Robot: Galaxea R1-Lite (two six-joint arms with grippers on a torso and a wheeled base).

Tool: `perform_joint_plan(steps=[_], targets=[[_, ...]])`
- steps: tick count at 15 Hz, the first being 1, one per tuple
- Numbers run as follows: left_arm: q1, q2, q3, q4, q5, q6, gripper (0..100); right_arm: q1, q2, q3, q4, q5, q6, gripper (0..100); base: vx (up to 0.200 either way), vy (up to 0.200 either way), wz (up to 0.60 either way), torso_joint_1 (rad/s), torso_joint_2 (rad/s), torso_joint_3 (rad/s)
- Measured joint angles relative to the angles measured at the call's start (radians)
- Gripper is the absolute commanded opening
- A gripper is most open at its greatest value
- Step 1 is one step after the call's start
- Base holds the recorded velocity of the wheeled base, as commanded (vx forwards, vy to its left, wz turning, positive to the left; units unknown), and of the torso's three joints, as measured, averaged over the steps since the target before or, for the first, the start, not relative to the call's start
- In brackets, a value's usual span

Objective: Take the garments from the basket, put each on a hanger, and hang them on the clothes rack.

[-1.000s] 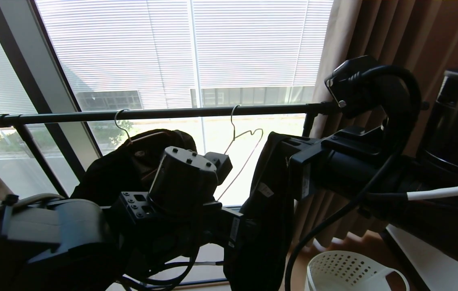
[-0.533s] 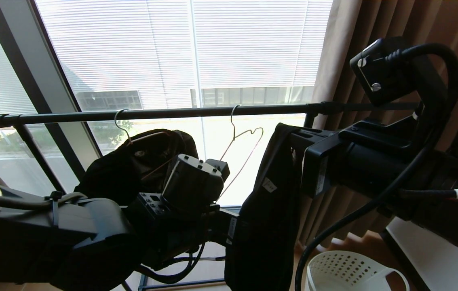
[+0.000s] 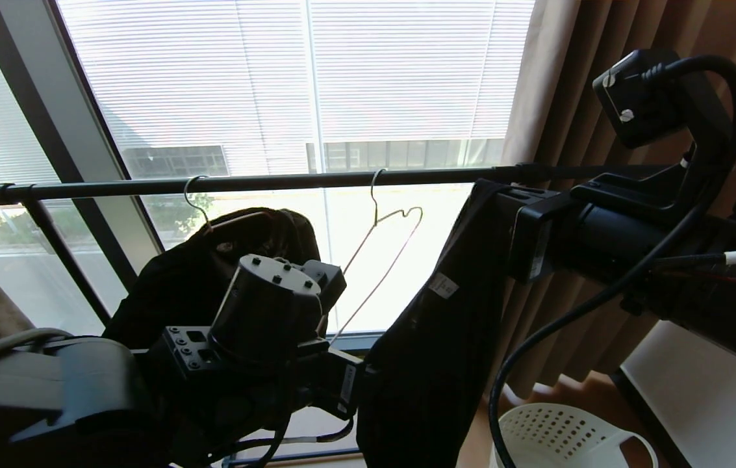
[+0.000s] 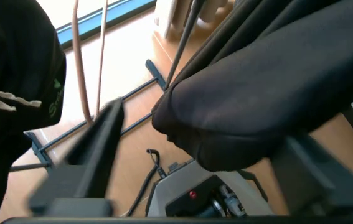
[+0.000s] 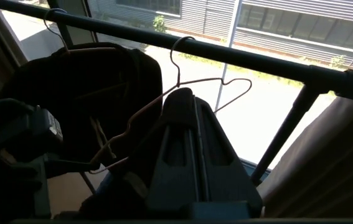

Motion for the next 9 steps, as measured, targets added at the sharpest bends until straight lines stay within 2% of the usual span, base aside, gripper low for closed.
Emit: perform_joint_plan(steps=[5,9], targets=[[-0.012,-0.119,0.047,0.005,0.0,0.013,0,-0.021,-0.016,0.033,0.003,-0.005,0.0,0,0.0,0.0,0.0,0.0,0.0,0.0],[0.018,-0.181,0.05,0.006,-0.001,0.054,0,-0.018,-0.064,0.136,0.008,-0.005,-0.003,0,0.0,0.0,0.0,0.0,0.0,0.0]])
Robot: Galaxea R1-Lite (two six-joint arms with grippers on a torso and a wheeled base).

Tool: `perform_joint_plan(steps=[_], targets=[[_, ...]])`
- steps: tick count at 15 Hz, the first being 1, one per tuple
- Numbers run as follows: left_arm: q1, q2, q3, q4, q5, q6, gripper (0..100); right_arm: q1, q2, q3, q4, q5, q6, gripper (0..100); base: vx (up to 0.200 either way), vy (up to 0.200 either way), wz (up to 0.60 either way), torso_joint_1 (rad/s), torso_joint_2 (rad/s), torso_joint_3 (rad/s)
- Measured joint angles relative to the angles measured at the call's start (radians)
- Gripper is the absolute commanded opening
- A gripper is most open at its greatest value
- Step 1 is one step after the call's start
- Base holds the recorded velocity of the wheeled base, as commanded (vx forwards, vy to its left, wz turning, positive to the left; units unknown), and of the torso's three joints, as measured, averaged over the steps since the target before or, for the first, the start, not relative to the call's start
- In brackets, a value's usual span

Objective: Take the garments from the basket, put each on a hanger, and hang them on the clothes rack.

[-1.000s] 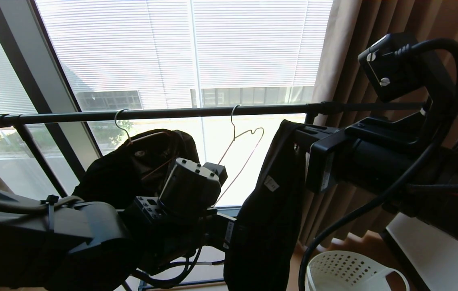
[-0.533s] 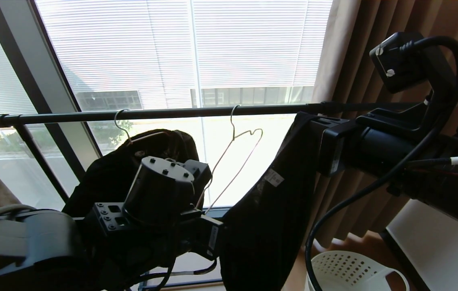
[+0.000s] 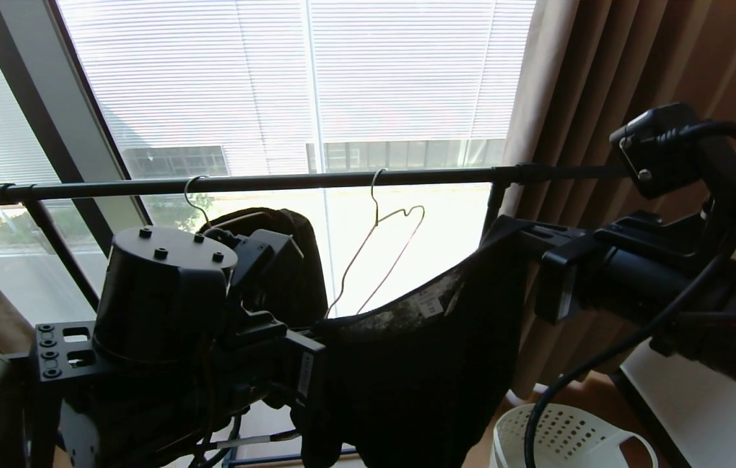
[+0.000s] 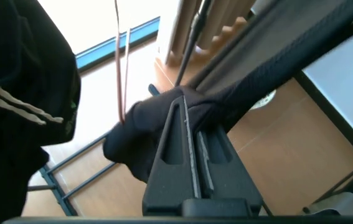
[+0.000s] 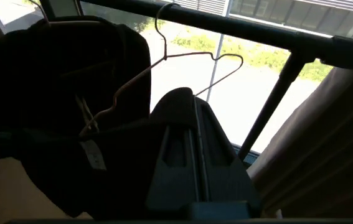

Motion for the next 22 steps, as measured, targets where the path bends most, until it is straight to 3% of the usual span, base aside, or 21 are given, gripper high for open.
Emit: perform_joint_plan(steps=[5,12,14,19,22], targets=[[0.033,-0.02,-0.025,-0.001,-0.009,0.03,0,0.022,-0.037,0.163,-0.015,0.019,0.008,0,0.0,0.0,0.0,0.0,0.0,0.0],[0.033,0.013,-0.151,0.001,-0.032,0.084,0,0.131,-0.055,0.274,-0.016,0.035,0.027,0,0.0,0.0,0.0,0.0,0.0,0.0],[0.033,0.052,-0.227,0.014,-0.034,0.093,0,0.175,-0.06,0.288,-0.014,0.034,0.025,0,0.0,0.0,0.0,0.0,0.0,0.0],[0.032,0.144,-0.458,0.159,-0.099,0.098,0,0.303,-0.03,0.27,-0.017,0.034,0.026,0,0.0,0.0,0.0,0.0,0.0,0.0],[0.026,0.169,-0.488,0.165,-0.102,0.13,0,0.352,0.026,0.212,-0.019,0.036,0.035,0,0.0,0.0,0.0,0.0,0.0,0.0]])
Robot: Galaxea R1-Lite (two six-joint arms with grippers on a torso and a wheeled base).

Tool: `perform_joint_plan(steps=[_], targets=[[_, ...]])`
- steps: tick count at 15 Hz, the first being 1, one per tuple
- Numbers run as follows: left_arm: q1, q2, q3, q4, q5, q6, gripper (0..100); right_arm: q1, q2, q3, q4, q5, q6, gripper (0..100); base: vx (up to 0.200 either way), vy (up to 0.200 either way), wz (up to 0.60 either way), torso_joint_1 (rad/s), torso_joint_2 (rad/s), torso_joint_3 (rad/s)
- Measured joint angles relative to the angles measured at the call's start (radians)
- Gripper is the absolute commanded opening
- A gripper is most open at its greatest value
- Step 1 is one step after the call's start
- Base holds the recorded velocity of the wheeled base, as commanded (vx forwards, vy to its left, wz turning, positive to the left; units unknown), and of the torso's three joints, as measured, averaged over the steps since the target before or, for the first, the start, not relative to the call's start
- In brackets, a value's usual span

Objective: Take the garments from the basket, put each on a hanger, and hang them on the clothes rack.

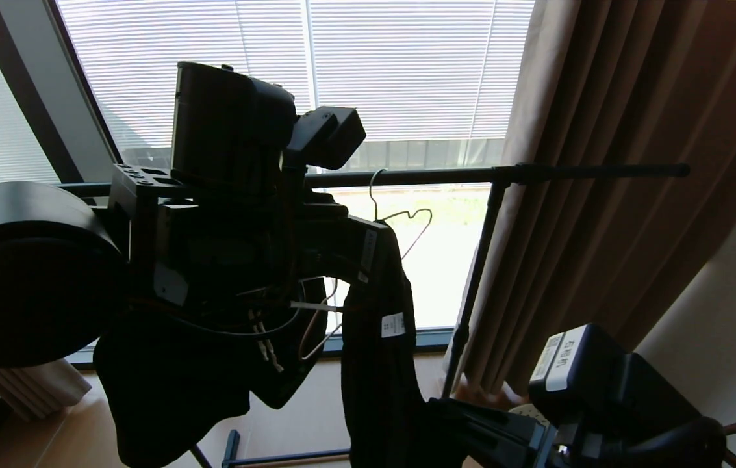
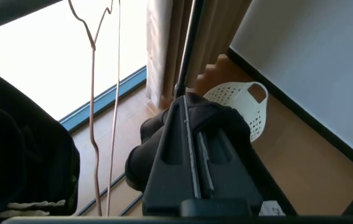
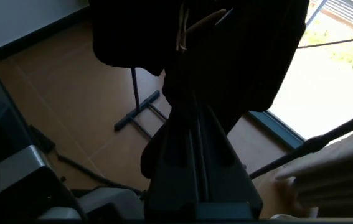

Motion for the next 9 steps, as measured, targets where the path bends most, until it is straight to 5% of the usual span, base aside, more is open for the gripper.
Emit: perform_joint_plan(steps=[5,9], targets=[[-0.001,0.011,-0.005,-0.003,-0.039,-0.001,0,0.061,0.126,-0.037,-0.195,-0.009,0.015,0,0.0,0.0,0.0,0.0,0.0,0.0],[0.016,0.011,-0.006,-0.002,-0.054,-0.001,0,0.07,0.166,-0.019,-0.201,-0.014,0.014,0,0.0,0.0,0.0,0.0,0.0,0.0]])
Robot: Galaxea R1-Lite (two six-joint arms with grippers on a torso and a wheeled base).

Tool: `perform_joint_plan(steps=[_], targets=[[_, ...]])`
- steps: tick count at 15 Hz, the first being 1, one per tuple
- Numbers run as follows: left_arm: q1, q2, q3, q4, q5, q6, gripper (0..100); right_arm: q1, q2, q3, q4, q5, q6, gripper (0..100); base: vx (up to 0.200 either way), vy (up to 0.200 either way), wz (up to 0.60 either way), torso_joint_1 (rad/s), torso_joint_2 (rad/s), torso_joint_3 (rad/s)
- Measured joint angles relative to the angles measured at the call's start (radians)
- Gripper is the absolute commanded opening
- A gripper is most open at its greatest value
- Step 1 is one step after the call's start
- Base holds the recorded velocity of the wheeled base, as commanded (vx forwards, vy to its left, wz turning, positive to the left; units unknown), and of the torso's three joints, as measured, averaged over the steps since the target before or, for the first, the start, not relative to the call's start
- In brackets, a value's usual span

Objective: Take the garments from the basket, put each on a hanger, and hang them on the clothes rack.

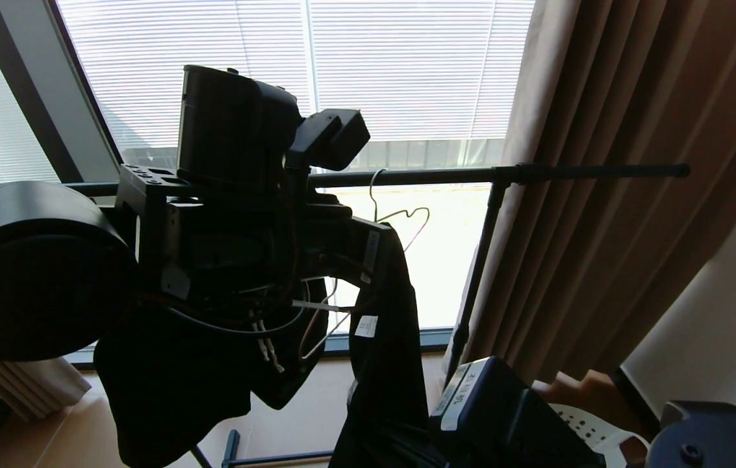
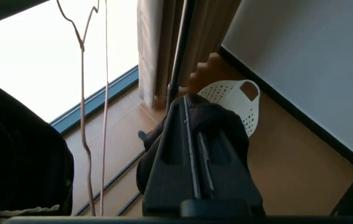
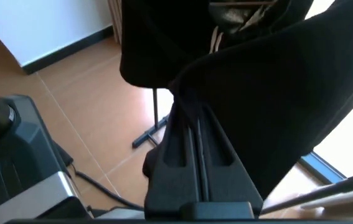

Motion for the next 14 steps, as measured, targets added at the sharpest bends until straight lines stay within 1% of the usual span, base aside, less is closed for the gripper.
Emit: perform_joint_plan(steps=[1,3,4,6,8,9,10,11,12,14], targets=[[0.013,0.0,0.003,0.001,0.0,-0.001,0,-0.005,-0.01,0.016,0.012,-0.001,-0.001,0,0.0,0.0,0.0,0.0,0.0,0.0],[0.041,-0.01,0.016,0.003,0.0,-0.002,0,-0.048,-0.057,0.059,0.097,-0.001,0.0,0,0.0,0.0,0.0,0.0,0.0,0.0],[0.048,-0.022,0.029,0.005,0.0,-0.001,0,-0.09,-0.082,0.076,0.119,-0.003,0.0,0,0.0,0.0,0.0,0.0,0.0,0.0],[0.056,-0.052,0.062,0.006,0.001,0.001,0,-0.212,-0.127,0.101,0.139,-0.005,-0.001,0,0.0,0.0,0.0,0.0,0.0,0.0],[0.059,-0.08,0.089,0.019,0.0,0.005,0,-0.337,-0.154,0.103,0.143,-0.005,-0.003,0,0.0,0.0,0.0,0.0,0.0,0.0],[0.059,-0.09,0.096,0.036,0.0,0.006,0,-0.38,-0.158,0.085,0.142,-0.005,-0.003,0,0.0,0.0,0.0,0.0,0.0,0.0],[0.059,-0.099,0.11,0.066,0.0,0.006,0,-0.413,-0.154,0.049,0.14,-0.005,-0.003,0,0.0,0.0,0.0,0.0,0.0,0.0],[0.057,-0.106,0.131,0.07,-0.002,0.007,0,-0.44,-0.139,-0.001,0.134,-0.005,-0.001,0,0.0,0.0,0.0,0.0,0.0,0.0],[0.053,-0.114,0.161,0.073,-0.007,0.009,0,-0.458,-0.12,-0.046,0.134,-0.006,0.004,0,0.0,0.0,0.0,0.0,0.0,0.0],[0.033,-0.137,0.244,0.074,-0.046,0.009,0,-0.475,-0.078,-0.14,0.131,-0.007,0.024,0,0.0,0.0,0.0,0.0,0.0,0.0]])
